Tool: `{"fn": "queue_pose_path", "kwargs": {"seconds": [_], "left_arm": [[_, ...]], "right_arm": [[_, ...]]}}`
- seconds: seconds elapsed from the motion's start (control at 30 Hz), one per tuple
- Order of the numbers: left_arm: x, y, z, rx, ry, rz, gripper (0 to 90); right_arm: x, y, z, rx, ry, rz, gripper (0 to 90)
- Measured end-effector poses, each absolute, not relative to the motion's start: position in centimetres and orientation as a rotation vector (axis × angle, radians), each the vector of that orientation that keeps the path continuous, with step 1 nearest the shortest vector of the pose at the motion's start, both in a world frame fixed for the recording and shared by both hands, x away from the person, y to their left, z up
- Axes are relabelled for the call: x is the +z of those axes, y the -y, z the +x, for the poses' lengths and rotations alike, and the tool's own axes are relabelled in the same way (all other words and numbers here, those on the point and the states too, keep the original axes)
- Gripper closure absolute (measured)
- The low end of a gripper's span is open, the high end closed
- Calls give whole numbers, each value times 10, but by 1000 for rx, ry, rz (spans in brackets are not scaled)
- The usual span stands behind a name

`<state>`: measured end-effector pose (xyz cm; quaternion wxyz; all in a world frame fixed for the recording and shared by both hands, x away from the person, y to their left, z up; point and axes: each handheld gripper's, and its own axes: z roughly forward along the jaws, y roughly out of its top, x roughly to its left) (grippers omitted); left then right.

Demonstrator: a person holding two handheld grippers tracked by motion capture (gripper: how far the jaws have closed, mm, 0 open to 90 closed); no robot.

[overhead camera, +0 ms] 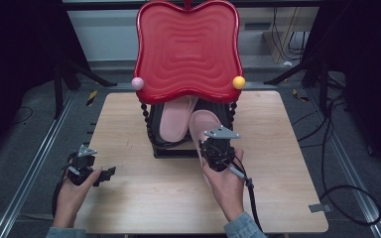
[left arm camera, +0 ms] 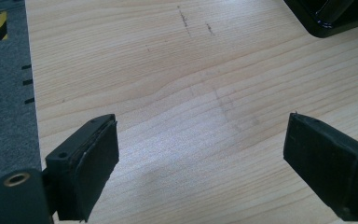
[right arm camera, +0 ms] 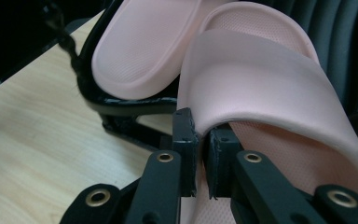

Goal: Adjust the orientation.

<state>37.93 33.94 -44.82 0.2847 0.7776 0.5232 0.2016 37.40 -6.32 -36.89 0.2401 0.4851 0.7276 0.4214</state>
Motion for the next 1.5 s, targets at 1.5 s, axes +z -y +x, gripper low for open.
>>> {"fn": "queue_pose_path", "kwargs": {"seconds": [1.5], "left_arm": [[-453,-335,381,518,-1387,2096,100]], "right_arm": [[-357,30,447,1107,-1857,1328,828]]}}
